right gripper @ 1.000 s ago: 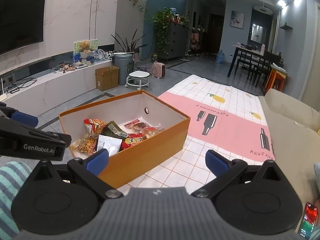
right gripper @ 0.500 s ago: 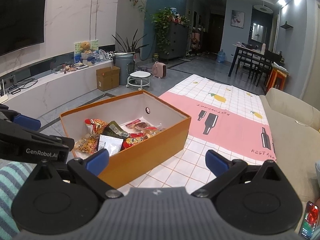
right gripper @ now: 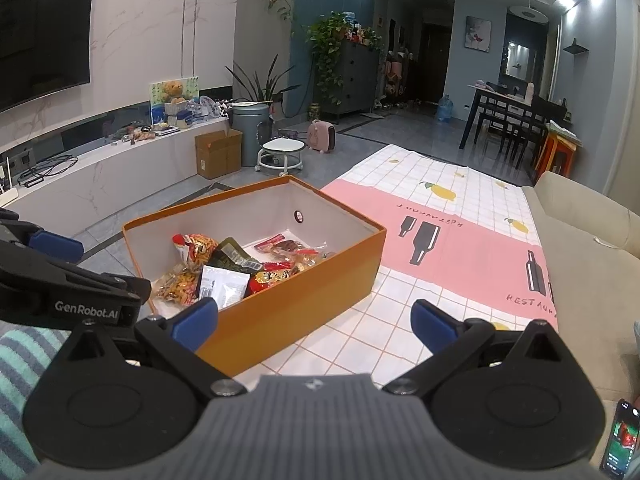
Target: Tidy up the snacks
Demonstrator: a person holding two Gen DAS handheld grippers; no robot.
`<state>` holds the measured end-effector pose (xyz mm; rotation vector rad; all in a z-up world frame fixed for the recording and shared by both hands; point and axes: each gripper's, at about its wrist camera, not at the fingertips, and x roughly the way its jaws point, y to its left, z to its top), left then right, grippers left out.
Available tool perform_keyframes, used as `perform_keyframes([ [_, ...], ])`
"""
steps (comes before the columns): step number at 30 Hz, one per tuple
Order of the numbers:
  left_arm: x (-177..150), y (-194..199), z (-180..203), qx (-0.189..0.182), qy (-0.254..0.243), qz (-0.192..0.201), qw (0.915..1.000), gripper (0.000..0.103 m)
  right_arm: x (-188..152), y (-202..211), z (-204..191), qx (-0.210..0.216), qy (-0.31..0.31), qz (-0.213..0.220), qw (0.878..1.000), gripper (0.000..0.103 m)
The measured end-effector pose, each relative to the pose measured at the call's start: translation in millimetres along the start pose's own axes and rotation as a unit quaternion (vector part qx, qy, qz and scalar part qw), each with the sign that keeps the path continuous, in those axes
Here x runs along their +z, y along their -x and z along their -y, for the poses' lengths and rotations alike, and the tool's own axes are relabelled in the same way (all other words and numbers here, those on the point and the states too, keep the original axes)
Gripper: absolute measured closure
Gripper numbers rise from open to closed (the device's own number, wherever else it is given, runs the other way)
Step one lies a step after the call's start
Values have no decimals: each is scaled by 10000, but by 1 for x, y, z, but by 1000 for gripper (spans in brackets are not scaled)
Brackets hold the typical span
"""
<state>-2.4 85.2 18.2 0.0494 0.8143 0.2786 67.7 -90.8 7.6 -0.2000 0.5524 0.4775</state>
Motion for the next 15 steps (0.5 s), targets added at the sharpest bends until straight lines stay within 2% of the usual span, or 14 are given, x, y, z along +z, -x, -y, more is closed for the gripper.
perform_keyframes([
  [15,-3,-3,-1,-5,5,-41,10000,14,0,-3,0,27,9,-51,10000,4],
])
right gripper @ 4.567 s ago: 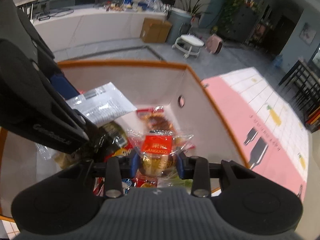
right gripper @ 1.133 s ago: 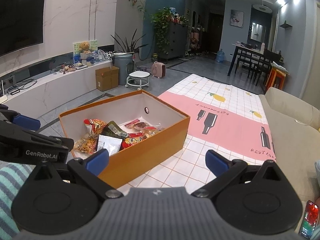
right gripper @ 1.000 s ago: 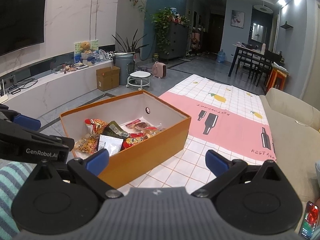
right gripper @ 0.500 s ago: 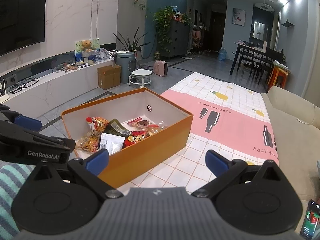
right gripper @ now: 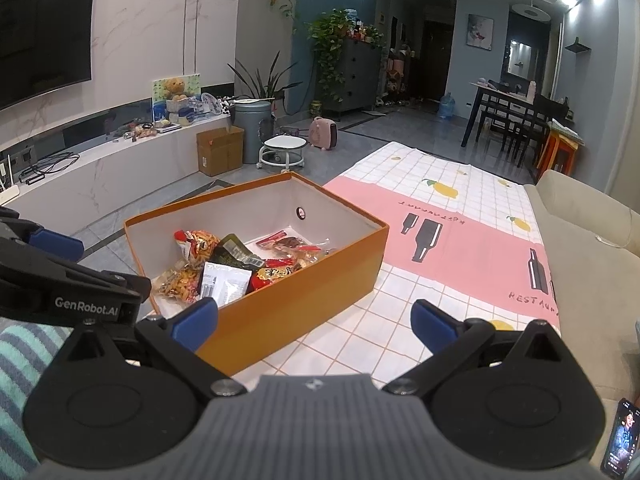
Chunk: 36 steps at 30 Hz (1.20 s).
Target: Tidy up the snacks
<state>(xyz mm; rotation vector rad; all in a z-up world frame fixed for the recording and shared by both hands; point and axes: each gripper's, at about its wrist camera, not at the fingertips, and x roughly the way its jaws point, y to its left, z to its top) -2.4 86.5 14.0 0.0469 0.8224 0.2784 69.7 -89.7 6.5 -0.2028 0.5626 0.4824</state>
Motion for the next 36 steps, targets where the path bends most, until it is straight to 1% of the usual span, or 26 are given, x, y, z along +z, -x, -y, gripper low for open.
perform_keyframes([
  [36,3,4,-1,-61,8,51,10000,14,-5,0,0,17,-34,-72,10000,4],
])
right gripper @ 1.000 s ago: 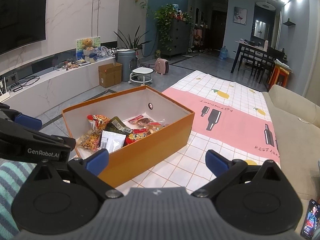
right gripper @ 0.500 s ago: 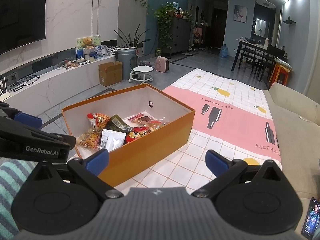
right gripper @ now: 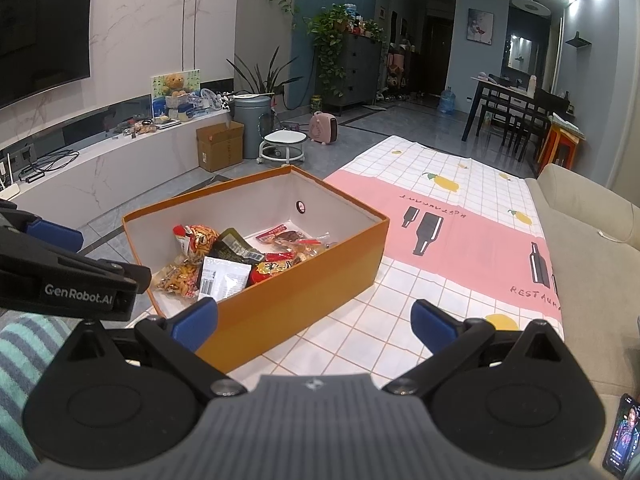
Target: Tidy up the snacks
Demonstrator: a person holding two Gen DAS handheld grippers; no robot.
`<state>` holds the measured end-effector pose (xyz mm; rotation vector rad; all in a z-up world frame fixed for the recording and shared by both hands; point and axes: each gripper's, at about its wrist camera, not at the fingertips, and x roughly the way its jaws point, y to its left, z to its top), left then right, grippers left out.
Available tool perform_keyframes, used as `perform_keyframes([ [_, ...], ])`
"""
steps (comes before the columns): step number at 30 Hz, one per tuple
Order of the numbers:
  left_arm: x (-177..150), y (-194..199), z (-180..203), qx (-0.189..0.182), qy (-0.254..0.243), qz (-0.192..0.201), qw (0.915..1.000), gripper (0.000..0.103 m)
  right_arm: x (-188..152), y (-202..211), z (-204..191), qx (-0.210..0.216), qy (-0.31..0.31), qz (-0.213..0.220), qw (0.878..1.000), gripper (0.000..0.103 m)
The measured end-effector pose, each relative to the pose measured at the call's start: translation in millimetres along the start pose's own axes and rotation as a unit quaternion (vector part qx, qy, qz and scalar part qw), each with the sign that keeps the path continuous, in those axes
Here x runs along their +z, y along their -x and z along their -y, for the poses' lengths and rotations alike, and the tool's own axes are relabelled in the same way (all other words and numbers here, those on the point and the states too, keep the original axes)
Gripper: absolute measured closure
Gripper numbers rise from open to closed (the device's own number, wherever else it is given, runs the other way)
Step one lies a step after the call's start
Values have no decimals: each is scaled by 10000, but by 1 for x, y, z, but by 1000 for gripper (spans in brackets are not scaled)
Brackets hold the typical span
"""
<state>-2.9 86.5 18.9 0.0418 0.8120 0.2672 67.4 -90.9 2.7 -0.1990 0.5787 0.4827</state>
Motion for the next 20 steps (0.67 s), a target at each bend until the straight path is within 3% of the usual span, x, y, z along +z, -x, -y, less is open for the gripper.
perform_keyframes([
  [20,-1,3,2,-71,-25,39,10000,14,-2,-1,3,-18,-30,-43,10000,4],
])
